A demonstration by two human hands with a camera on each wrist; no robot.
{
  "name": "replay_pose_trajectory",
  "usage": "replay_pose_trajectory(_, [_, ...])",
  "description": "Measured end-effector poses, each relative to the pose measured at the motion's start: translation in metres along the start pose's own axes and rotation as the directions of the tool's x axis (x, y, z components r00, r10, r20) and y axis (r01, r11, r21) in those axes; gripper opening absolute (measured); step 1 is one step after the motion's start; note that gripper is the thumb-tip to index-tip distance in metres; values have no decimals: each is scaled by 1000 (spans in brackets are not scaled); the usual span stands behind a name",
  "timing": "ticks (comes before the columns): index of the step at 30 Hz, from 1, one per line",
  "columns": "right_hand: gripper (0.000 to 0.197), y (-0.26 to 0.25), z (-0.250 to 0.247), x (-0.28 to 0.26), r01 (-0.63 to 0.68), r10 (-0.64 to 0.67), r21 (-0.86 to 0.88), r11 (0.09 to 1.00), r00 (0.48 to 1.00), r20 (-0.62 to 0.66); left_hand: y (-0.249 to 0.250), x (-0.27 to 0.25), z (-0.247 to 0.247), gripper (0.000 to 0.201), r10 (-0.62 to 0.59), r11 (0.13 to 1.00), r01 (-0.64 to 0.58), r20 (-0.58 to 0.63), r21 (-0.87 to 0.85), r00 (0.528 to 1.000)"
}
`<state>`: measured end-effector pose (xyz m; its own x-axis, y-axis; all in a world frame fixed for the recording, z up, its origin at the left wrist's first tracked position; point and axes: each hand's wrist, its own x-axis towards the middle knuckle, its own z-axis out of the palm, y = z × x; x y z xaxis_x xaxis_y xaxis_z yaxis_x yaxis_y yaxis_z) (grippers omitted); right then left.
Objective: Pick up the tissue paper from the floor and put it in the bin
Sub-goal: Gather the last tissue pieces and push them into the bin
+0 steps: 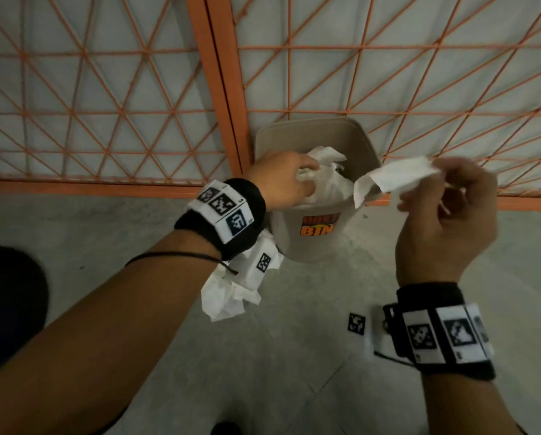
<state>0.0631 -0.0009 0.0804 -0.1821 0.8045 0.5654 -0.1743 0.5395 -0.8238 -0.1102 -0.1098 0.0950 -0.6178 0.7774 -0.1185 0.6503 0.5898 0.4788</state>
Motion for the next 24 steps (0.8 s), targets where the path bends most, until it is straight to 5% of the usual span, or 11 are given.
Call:
replay_pose_trajectory(3, [10,-8,30,25,71,-69,-10,997,993,99,-4,-25,-8,43,30,964,-86,-219,-251,975])
replay_pose_trajectory(7, [18,-2,76,50,147,-101,-117,982,938,330,-28,-62,-11,34,-103,895,-135,-492,-425,865])
replay_pose_trajectory(11, [22,11,101,61,222,76,-355,908,747,660,-72,-87,9,30,-224,881,-51,-508,-471,832])
replay_pose_trajectory(15, [32,18,101,60,304,302,-494,815,504,809,-117,-91,48,28,-381,855,180,-355,-486,854])
replay_pose_trajectory(17, [38,16,95,56,300,267,-475,827,535,802,-136,-84,70,30,-436,845,328,-189,-423,880])
replay_pose_trajectory(19, [38,8,87,46,242,185,-419,875,632,753,-151,-74,91,37,-449,863,420,-45,-279,892])
replay_pose_trajectory(22, [26,-17,76,17,163,-23,-171,972,785,619,-164,-54,109,44,-484,856,476,8,-200,875])
replay_pose_trajectory(24, [16,-30,70,-15,166,-129,-21,986,834,537,-172,-33,114,49,-520,841,508,-16,-188,854])
